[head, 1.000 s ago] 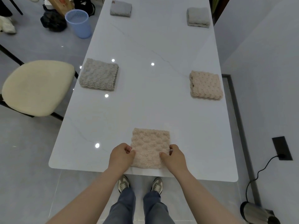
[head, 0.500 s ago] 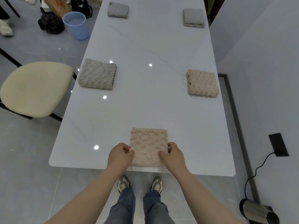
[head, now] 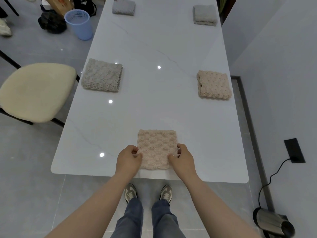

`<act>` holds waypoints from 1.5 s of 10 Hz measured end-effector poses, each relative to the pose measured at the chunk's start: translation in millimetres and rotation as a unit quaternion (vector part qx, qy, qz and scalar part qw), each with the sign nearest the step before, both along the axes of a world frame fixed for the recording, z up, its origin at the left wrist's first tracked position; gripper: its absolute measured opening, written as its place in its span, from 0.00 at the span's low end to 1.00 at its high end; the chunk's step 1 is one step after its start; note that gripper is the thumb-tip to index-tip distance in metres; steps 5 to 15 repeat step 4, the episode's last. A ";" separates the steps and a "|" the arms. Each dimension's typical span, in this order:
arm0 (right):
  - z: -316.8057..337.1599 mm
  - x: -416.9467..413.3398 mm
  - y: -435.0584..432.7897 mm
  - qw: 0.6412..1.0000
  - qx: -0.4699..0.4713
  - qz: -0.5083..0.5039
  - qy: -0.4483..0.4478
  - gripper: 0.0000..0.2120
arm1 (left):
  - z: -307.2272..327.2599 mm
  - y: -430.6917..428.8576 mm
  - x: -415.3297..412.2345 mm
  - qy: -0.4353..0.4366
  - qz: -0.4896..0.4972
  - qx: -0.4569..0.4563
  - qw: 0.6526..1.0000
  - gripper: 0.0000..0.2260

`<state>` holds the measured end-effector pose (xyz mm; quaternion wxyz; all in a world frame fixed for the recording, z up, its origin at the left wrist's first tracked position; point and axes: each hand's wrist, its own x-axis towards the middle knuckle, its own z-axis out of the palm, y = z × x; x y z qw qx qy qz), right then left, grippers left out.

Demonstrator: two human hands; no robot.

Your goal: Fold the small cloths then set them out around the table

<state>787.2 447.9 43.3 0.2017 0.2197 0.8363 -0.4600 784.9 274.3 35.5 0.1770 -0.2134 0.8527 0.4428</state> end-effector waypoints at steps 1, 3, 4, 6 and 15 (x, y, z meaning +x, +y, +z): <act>-1.5 2.4 0.6 1.000 0.000 -0.009 -0.004 0.21 | 2.2 2.9 2.8 -0.011 -0.023 0.004 1.000 0.14; 2.5 4.2 8.8 0.999 0.018 -0.033 -0.004 0.26 | 11.0 -4.2 5.5 -0.015 0.006 -0.007 1.000 0.17; 15.9 0.7 15.7 0.998 0.013 -0.051 0.020 0.23 | 25.9 -6.7 0.2 0.019 0.011 0.005 1.000 0.17; 15.9 0.7 15.7 0.998 0.013 -0.051 0.020 0.23 | 25.9 -6.7 0.2 0.019 0.011 0.005 1.000 0.17; 15.9 0.7 15.7 0.998 0.013 -0.051 0.020 0.23 | 25.9 -6.7 0.2 0.019 0.011 0.005 1.000 0.17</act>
